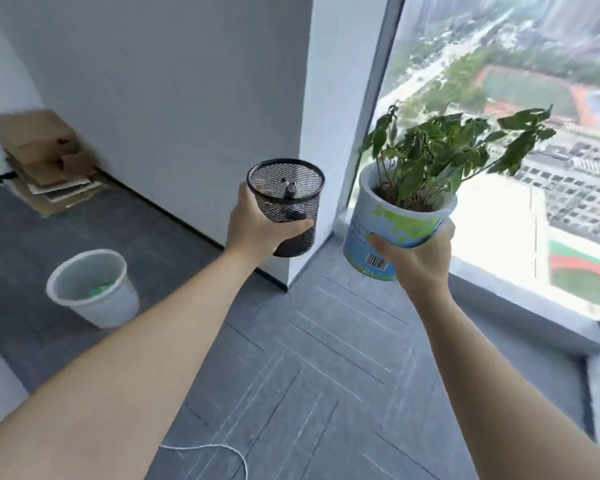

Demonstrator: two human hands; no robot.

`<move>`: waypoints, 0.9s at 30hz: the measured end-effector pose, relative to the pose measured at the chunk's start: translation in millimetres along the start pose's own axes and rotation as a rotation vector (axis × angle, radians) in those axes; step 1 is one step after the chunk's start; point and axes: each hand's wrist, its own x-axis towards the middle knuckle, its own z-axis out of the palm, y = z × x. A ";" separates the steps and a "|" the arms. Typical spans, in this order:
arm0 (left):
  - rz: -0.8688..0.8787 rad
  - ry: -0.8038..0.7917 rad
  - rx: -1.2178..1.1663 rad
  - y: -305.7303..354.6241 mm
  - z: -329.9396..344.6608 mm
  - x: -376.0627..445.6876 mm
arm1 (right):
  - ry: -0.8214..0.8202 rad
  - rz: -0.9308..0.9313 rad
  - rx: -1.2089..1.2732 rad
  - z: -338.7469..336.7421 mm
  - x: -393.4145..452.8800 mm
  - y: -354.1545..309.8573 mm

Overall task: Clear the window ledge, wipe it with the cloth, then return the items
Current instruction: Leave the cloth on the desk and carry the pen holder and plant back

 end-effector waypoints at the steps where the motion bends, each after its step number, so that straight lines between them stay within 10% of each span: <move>1: 0.001 -0.047 -0.002 6.9 22.4 1.4 | 0.032 0.003 -0.005 -19.1 7.6 6.2; 27: -0.060 -0.459 -0.043 -5.1 525.5 235.6 | 0.466 0.185 -0.106 -256.6 362.3 244.0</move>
